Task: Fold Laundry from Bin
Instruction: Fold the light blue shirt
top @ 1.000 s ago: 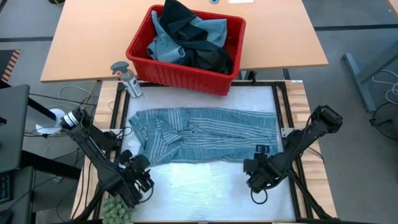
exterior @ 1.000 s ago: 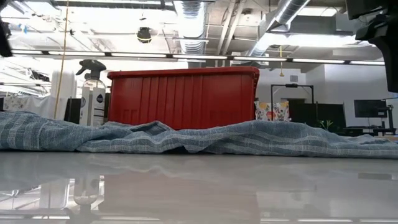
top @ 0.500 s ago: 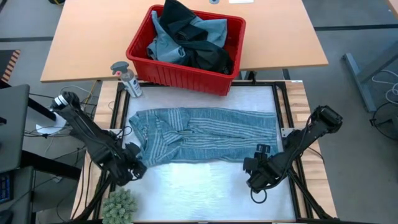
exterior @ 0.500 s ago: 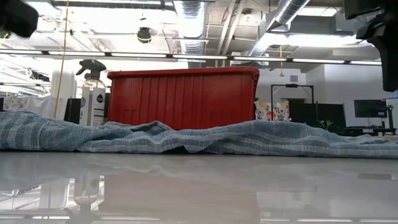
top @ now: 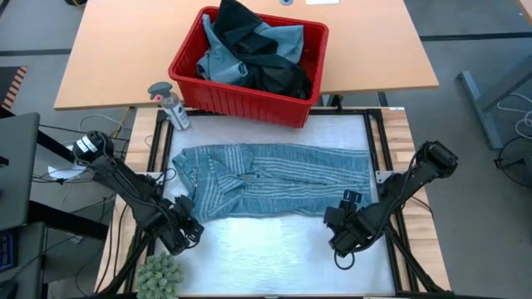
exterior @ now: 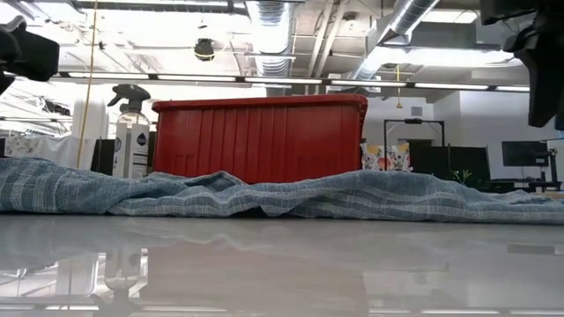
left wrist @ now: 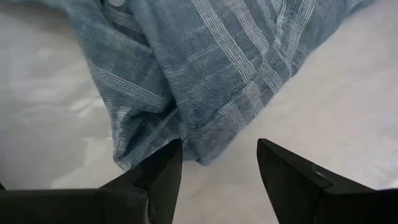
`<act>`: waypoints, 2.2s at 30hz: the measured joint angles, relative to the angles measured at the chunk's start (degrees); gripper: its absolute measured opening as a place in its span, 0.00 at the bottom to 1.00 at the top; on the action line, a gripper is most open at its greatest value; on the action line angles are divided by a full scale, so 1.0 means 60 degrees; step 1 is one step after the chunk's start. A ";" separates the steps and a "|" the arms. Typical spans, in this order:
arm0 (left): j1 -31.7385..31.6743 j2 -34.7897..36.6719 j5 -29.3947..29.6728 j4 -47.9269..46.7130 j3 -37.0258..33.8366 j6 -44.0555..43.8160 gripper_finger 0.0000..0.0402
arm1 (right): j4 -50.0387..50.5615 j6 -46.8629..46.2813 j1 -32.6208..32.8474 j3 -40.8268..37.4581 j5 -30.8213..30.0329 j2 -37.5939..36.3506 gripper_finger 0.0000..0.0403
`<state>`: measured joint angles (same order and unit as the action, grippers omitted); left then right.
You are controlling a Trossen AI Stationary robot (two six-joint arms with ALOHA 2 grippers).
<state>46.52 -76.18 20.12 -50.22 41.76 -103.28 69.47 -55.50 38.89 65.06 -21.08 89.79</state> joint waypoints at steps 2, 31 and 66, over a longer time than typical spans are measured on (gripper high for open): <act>0.0000 -0.0003 0.0005 0.0079 0.0000 0.0000 0.43 | -0.0024 -0.0248 -0.0168 0.0000 -0.0036 0.0175 0.53; -0.0002 0.0484 -0.0078 0.0229 0.0004 -0.0080 0.00 | -0.2159 -0.0423 -0.0909 -0.0772 0.0666 0.2365 0.04; 0.0127 0.2933 -0.0151 0.2385 0.0022 0.4879 0.03 | -0.1700 -0.0437 0.0085 -0.0765 0.2033 0.2349 0.11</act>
<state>47.29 -58.58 19.22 -35.91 41.89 -74.01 59.27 -58.12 39.40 60.47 -8.88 103.89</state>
